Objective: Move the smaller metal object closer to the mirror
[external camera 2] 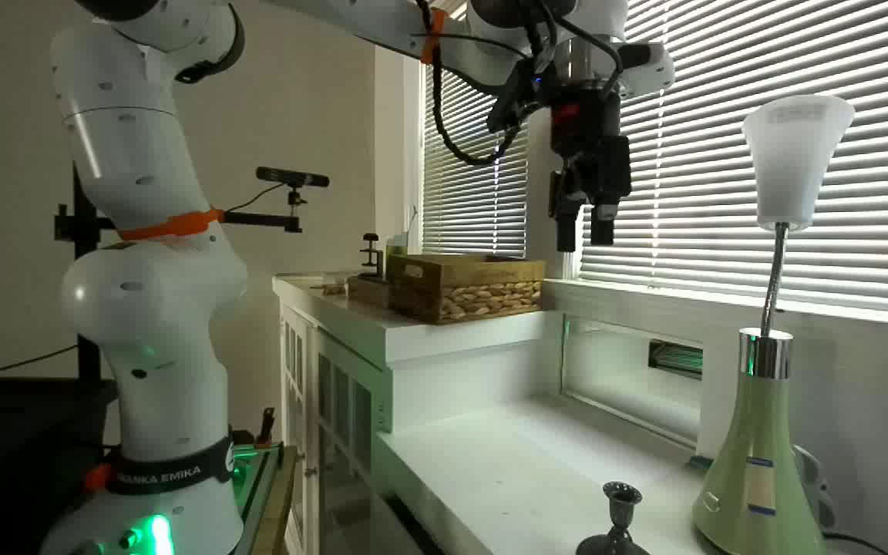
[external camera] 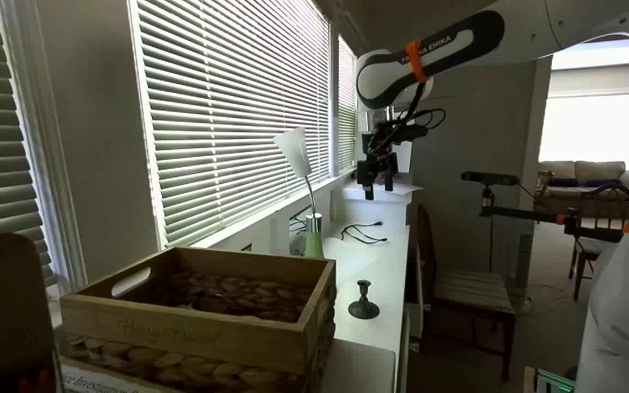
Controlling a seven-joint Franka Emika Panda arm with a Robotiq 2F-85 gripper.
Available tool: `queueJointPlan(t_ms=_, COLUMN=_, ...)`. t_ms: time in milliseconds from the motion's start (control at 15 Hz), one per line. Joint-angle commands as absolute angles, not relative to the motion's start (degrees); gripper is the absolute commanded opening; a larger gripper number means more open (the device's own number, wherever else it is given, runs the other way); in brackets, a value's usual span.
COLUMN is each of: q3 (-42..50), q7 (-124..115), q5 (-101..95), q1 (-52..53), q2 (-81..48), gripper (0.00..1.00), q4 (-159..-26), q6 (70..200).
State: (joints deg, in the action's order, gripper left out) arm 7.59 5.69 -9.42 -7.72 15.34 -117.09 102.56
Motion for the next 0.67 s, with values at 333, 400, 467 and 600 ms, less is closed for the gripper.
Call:
queueJointPlan(t_ms=333, q3=7.8, q7=5.7, q5=-9.4, q1=-7.5, q2=15.3, gripper=1.0, q4=-117.0, q6=102.4)
queueJointPlan(t_ms=400, q3=7.8, q7=5.4, q5=-9.5, q1=-7.7, q2=14.6, gripper=1.0, q4=-116.3, q6=100.9)
queueJointPlan(t_ms=467, q3=7.4, q7=4.4, q5=-12.7, q1=-8.1, q2=14.2, gripper=1.0, q4=-117.8, q6=105.0)
queueJointPlan(t_ms=600, q3=7.9, q7=6.1, q5=-13.4, q1=-7.7, q2=13.6, gripper=1.0, q4=-120.1, q6=109.4)
